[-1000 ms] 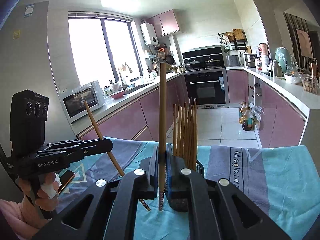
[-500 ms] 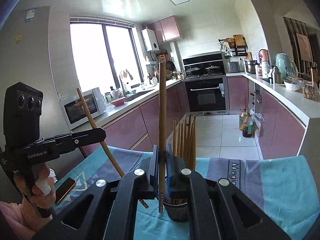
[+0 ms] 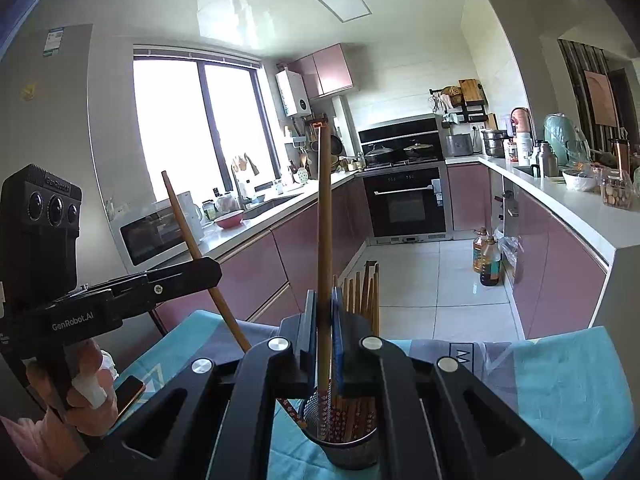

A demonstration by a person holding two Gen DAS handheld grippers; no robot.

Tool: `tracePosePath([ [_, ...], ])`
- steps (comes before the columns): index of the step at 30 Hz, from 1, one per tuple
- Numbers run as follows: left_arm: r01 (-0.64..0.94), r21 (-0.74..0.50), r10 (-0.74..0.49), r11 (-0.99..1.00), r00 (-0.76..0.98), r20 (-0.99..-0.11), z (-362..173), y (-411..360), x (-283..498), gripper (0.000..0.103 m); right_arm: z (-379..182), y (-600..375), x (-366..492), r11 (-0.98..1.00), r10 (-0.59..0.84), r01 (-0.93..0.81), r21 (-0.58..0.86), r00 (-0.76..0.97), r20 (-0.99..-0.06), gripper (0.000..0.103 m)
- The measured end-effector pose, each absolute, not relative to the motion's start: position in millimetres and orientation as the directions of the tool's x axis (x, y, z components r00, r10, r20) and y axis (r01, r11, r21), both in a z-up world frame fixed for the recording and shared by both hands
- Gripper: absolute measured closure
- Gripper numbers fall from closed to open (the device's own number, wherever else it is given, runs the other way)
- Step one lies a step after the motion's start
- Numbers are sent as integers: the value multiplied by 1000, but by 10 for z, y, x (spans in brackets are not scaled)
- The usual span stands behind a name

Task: Organize utensils
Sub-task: 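Lower both chopsticks into the mesh holder among the others, then open both grippers to release the chopsticks in the holder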

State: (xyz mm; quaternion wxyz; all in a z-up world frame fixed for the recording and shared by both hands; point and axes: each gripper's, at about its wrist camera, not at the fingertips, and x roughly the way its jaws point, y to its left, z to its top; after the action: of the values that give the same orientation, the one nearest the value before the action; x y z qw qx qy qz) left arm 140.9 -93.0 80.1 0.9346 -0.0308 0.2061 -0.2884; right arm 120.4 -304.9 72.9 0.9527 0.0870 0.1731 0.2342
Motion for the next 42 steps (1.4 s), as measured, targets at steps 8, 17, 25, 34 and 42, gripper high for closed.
tracePosePath([
  [8,516,-170,-537,839,740,-404,651,-1044,1466,96,570,-2987,1323,889,452,-386,246,829,-331,97],
  [17,512,-156,-522,845,723,-452,500,-1129,1502,96,464,-2949,1404,894,443,-375,246,820,-362,97],
  [25,509,-152,-515,847,716,-471,503,-1147,1593,96,415,-2943,1447,897,439,-371,241,815,-379,97],
  [34,507,-134,-499,851,703,-507,485,-1215,1655,96,351,-2891,1481,898,438,-372,234,803,-405,97],
  [42,512,-121,-481,850,662,-575,353,-1321,1756,95,204,-2815,1603,900,435,-363,241,771,-465,97],
])
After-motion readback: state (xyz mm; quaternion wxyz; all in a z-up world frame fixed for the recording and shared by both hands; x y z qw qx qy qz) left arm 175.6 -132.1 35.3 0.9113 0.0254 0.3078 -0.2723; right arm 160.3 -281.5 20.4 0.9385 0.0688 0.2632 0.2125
